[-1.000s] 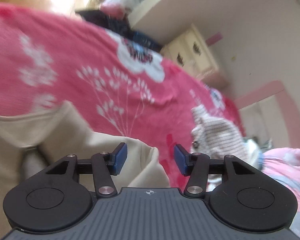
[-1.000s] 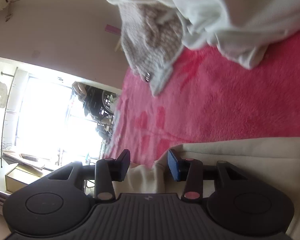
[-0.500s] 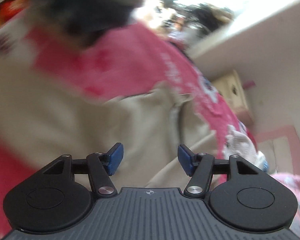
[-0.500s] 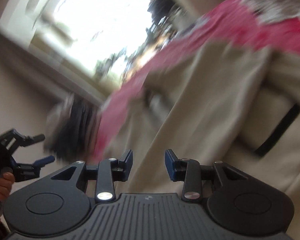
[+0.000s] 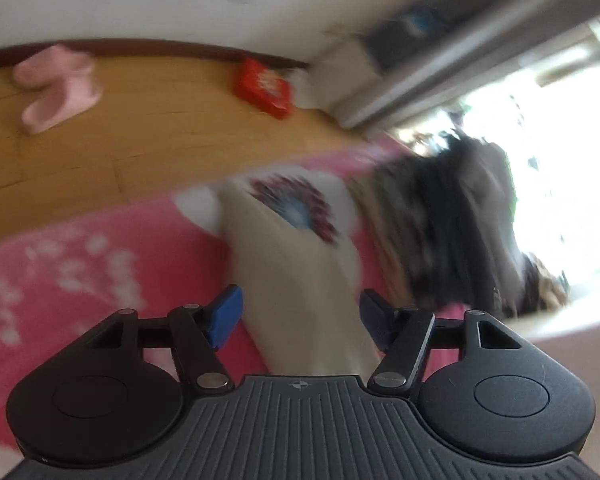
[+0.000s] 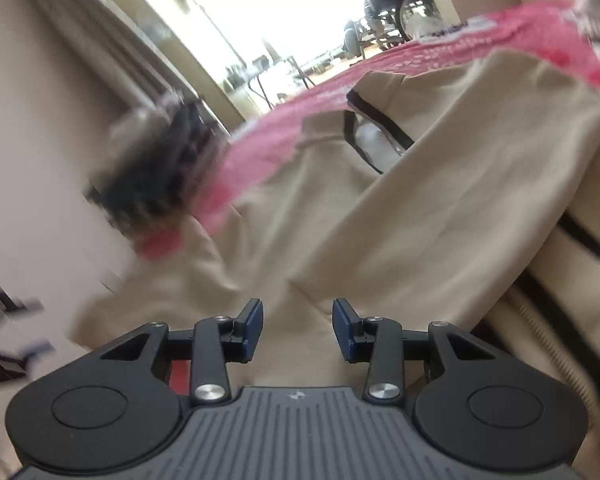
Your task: Fold clothes
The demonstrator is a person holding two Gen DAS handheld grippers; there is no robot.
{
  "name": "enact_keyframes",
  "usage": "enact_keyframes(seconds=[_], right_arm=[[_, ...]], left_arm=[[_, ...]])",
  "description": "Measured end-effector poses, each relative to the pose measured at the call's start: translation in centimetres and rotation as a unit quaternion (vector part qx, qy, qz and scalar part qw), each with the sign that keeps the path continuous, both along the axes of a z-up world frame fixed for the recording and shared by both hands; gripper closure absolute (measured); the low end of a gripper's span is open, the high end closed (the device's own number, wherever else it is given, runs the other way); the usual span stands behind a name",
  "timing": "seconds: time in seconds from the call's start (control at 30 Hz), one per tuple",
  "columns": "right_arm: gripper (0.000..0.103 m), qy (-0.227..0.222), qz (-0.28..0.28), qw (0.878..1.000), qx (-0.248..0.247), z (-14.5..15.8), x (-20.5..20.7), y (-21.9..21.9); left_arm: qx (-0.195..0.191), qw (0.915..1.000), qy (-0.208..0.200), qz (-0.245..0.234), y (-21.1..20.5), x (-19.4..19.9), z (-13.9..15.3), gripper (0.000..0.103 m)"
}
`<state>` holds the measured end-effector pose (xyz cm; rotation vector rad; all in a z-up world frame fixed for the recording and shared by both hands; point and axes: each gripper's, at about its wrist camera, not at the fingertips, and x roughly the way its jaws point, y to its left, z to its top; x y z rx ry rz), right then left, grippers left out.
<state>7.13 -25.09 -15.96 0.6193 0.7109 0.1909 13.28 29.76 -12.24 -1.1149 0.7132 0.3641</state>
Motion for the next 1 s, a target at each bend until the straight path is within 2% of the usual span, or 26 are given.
enact_keyframes(seconds=[0.1,0.17,0.27,0.4,0.5,0.6,0.63,0.67,0.7,0.77,0.9,1.0], right_arm=[[0.061,-0.009,0.009,0.999,0.034,0.4,0.4,0.9],[0.061,-0.007,0.018,0.999,0.033,0.7,0.9,2.2],[0.061,0.001,0.021,0.999,0.048,0.5,1.1,3.8],[0.061,0.012,0.021,0.998,0.059,-0.3,0.9,5.1],[0.061,0.023,0.024,0.999,0.039,-0.4,0.6,5.5],[0.061,0.03,0.019,0.999,0.024,-0.2,0.4,5.3],[0.061,0.03,0.014,0.999,0.023,0.0,0.3,5.1],[0.061,0.029,0.008,0.999,0.024,0.2,0.1,4.7],[0.061,0.025,0.003,0.999,0.026,0.4,-0.1,4.3],[0.061,0.016,-0.007,0.999,0.028,1.1,-0.4,3.4],[0.06,-0.003,-0.031,0.999,0.025,2.3,-1.3,1.3],[0.06,-0.024,-0.06,0.997,0.036,2.8,-2.7,-1.0]], left_arm=[[-0.044,0.9984,0.019,0.031,3.2,0.9,-2.9,0.037],[-0.075,0.9958,0.033,0.041,4.8,1.6,-5.1,0.037],[-0.107,0.9927,0.022,0.05,6.1,2.6,-6.8,0.037],[-0.106,0.9937,-0.011,0.035,6.5,3.7,-7.3,0.037],[-0.079,0.9966,0.0,0.024,6.2,5.5,-7.5,0.039],[-0.045,0.9989,0.013,0.003,5.5,6.6,-7.4,0.064],[-0.032,0.9994,0.014,-0.002,5.3,6.6,-7.0,0.069],[-0.019,0.9997,0.016,-0.008,5.2,6.6,-6.6,0.081],[-0.006,0.9998,0.016,-0.013,5.0,6.6,-6.1,0.086],[0.016,0.9996,-0.004,-0.021,4.3,6.1,-4.6,0.09],[0.064,0.9952,-0.056,-0.048,1.0,4.9,0.7,0.091],[0.098,0.9815,-0.126,-0.106,-5.2,4.1,6.5,0.092]])
